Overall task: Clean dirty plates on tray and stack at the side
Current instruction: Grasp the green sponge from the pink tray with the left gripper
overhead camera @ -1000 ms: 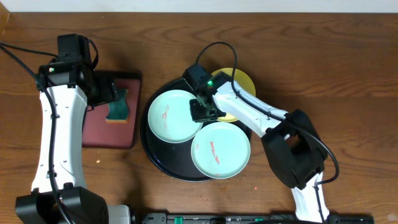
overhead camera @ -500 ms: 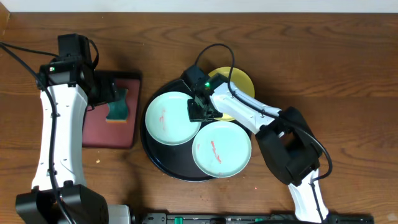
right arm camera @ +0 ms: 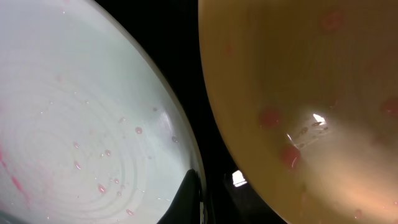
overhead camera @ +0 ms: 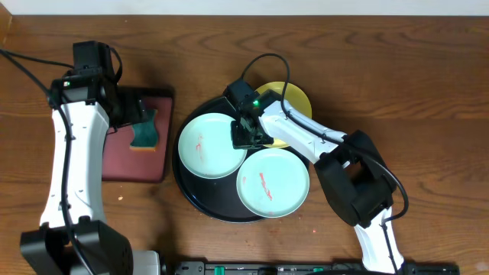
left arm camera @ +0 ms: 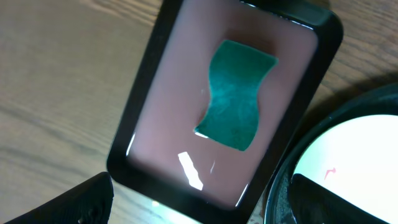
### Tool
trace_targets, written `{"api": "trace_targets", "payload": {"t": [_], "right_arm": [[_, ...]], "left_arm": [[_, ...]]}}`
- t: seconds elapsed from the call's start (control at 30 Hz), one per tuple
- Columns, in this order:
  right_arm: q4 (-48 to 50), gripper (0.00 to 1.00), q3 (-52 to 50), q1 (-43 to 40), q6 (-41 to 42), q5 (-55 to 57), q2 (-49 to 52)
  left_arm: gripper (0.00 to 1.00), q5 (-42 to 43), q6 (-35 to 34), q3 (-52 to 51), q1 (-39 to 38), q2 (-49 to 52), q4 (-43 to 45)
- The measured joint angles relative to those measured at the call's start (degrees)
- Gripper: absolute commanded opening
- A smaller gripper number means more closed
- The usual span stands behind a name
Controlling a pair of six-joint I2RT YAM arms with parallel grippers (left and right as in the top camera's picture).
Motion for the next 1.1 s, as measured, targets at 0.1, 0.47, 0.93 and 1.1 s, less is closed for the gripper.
{"api": "trace_targets", "payload": {"t": [0.1, 0.47, 0.93, 1.1], "right_arm": [[0.00, 0.01, 0.00, -0.02, 0.00, -0.04, 0.00], [0.04, 0.01, 0.00, -0.02, 0.00, -0.11, 0.00], [0.09, 0.01, 0.00, -0.02, -0.04, -0.15, 0.00], [0.11, 0.01, 0.00, -0.02, -0.04, -0.15, 0.00]], "left_arm": [[0.90, 1.44, 2.34, 0.00, 0.00, 1.62, 0.61], [0.82, 6.29, 8.85, 0.00, 3.19, 9.86, 2.60], [0.57, 14.10, 14.10, -0.07, 3.91, 20.24, 9.77], [0.50, 12.66, 11.69, -0.07, 3.93, 23.61, 9.92]]}}
